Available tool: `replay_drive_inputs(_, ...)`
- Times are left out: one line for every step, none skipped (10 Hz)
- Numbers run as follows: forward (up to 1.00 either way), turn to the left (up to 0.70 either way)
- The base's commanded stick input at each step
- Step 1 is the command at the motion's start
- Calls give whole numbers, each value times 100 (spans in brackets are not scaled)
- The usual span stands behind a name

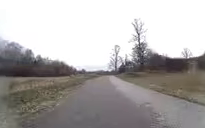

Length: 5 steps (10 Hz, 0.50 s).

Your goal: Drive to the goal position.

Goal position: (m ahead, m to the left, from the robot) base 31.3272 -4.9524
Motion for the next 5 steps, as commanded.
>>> replay_drive_inputs(100,0)
replay_drive_inputs(100,0)
replay_drive_inputs(100,0)
replay_drive_inputs(100,0)
replay_drive_inputs(100,0)
